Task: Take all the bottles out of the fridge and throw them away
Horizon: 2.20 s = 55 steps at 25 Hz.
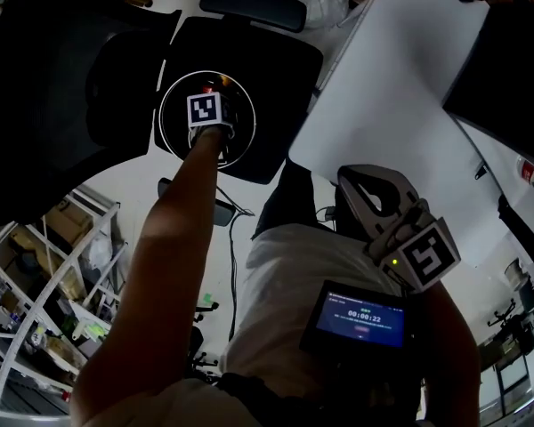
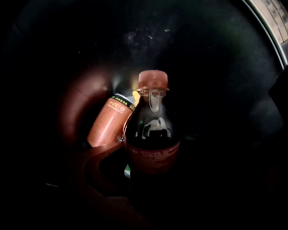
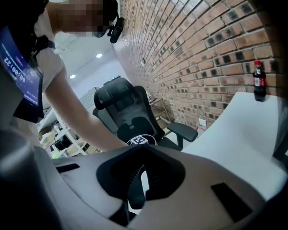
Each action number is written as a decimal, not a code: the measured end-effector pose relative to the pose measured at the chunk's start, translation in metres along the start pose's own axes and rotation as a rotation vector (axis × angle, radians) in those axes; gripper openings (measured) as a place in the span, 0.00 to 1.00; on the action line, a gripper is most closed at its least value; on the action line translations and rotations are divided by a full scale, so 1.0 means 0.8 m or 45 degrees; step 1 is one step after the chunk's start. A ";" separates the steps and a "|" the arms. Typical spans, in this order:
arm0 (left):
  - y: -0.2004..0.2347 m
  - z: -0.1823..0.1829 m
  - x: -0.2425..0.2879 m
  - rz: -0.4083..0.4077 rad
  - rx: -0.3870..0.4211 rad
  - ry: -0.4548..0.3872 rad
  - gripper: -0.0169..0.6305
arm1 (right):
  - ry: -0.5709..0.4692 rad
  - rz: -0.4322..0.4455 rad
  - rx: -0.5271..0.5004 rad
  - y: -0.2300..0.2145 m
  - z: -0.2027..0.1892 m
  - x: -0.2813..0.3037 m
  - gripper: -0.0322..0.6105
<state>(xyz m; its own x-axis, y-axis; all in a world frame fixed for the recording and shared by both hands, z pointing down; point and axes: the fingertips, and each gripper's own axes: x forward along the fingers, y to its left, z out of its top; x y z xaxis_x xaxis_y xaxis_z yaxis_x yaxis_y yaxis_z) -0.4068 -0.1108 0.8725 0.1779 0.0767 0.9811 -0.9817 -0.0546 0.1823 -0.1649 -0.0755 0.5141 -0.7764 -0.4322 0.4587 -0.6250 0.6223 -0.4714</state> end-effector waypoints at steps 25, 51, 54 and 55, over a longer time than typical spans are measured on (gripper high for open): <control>0.029 0.001 0.006 0.129 0.013 0.006 0.56 | 0.325 0.277 -0.018 0.034 -0.044 0.225 0.05; -0.173 0.025 -0.309 -0.298 0.487 -0.937 0.14 | 0.066 0.183 -0.195 0.072 0.037 0.099 0.05; -0.213 0.010 -0.331 -0.394 0.587 -1.027 0.11 | 0.014 0.157 -0.211 0.067 0.045 0.073 0.05; -0.227 0.007 -0.340 -0.413 0.633 -1.057 0.10 | -0.002 0.149 -0.214 0.066 0.045 0.064 0.05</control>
<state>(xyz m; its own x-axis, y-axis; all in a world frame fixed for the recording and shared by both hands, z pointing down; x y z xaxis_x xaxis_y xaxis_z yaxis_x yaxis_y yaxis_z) -0.2765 -0.1271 0.5732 0.6066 -0.5429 0.5808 -0.7724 -0.5755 0.2688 -0.2403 -0.0885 0.4853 -0.8432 -0.3515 0.4068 -0.5080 0.7685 -0.3890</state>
